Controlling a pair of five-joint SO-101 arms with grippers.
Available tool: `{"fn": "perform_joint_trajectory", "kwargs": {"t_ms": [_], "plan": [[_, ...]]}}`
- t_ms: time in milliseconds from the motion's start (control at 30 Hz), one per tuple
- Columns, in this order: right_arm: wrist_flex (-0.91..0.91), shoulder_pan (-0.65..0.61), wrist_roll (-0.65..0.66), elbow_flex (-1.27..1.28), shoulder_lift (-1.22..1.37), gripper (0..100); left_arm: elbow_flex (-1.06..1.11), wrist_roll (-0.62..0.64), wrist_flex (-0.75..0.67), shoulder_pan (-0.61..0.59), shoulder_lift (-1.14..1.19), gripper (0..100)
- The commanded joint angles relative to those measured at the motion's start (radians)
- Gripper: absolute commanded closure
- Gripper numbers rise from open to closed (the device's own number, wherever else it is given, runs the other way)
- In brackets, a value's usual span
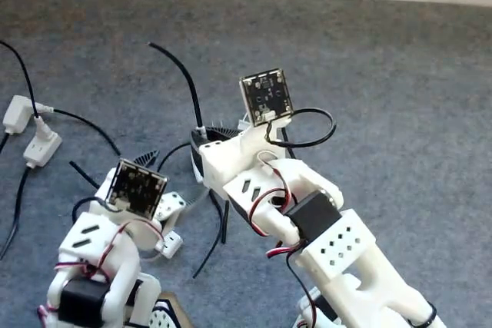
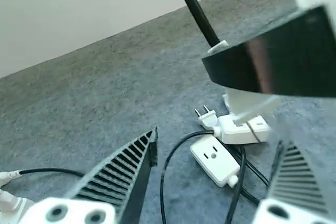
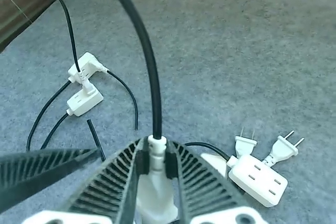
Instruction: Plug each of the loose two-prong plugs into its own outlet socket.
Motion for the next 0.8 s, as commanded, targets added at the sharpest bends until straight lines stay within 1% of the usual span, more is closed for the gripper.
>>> {"fn": "perform_joint_trajectory", "kwargs": {"t_ms": [0,67,133,200,400,633,767], "plan": [[0.067,0.012,0.009,-0.015,-0.036,99.5,0.081,-0.023,-0.138,-0.122,-0.001,66],[0.096,0.015,0.012,-0.015,-0.036,99.5,0.093,-0.023,-0.158,-0.168,-0.001,66],[0.128,0.016,0.032,-0.013,-0.031,99.5,0.093,-0.023,-0.160,-0.183,-0.001,66],[0.163,0.016,0.061,-0.013,-0.036,99.5,0.094,-0.023,-0.160,-0.183,-0.001,66],[0.251,0.018,0.087,-0.031,-0.036,99.5,0.099,-0.025,-0.161,-0.186,-0.001,66],[0.433,0.016,0.106,-0.202,-0.036,99.5,0.102,-0.025,-0.161,-0.186,-0.001,66],[0.463,0.047,0.138,-0.245,-0.036,99.5,0.099,-0.025,-0.155,-0.183,-0.001,66]]}}
